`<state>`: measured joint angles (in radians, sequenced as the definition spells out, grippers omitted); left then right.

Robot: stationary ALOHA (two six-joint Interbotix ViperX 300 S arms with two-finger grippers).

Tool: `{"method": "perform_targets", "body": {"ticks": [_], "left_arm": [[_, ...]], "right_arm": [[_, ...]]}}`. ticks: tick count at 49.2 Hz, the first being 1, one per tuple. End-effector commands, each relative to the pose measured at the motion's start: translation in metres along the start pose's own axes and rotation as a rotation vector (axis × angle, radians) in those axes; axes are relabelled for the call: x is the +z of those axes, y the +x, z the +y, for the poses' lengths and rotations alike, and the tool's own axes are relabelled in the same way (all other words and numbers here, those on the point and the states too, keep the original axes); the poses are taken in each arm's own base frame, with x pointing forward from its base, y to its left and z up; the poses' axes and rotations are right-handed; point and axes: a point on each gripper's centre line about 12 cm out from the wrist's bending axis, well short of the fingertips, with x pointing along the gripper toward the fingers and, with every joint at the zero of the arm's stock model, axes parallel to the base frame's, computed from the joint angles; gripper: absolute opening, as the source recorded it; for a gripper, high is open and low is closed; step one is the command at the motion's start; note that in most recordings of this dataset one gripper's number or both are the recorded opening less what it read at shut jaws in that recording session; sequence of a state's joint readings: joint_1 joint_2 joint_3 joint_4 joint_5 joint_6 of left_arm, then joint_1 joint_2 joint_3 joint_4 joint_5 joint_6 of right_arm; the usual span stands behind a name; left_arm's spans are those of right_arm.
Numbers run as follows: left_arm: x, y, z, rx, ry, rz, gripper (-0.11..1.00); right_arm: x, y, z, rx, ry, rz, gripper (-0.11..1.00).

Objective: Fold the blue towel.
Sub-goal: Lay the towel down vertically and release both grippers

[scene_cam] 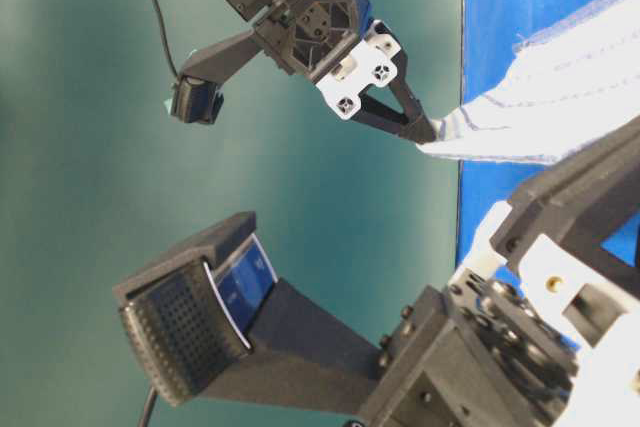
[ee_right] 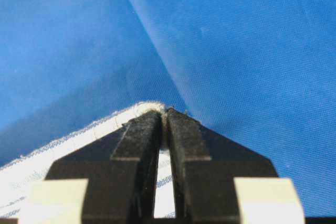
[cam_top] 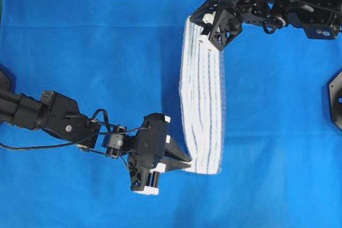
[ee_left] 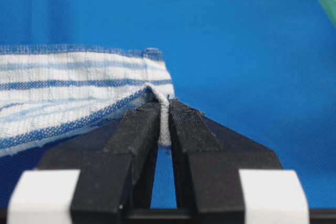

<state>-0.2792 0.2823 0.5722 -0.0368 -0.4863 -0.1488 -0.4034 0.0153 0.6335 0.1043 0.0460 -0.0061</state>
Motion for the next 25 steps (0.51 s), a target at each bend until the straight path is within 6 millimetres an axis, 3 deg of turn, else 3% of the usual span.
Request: {"method": "perform_targets", "body": {"ticks": [1, 5, 13, 15, 25], "left_arm": [[0.019, -0.005, -0.003, -0.009, -0.001, -0.050, 0.10], [0.019, -0.006, -0.002, -0.005, -0.005, -0.050, 0.31], [0.022, -0.013, -0.003, 0.000, -0.010, -0.008, 0.76], [0.024, -0.017, -0.003, 0.002, -0.010, 0.007, 0.78], [0.036, -0.046, -0.004, 0.013, -0.006, 0.088, 0.74]], "right_arm": [[0.012, -0.004, 0.004, 0.009, -0.008, -0.039, 0.08], [0.011, -0.004, 0.007, 0.014, -0.012, -0.037, 0.16], [0.013, -0.009, 0.009, 0.018, -0.015, -0.047, 0.61], [0.015, -0.013, 0.009, 0.019, -0.015, -0.057, 0.64], [0.026, -0.048, 0.011, 0.031, -0.016, -0.131, 0.58]]}}
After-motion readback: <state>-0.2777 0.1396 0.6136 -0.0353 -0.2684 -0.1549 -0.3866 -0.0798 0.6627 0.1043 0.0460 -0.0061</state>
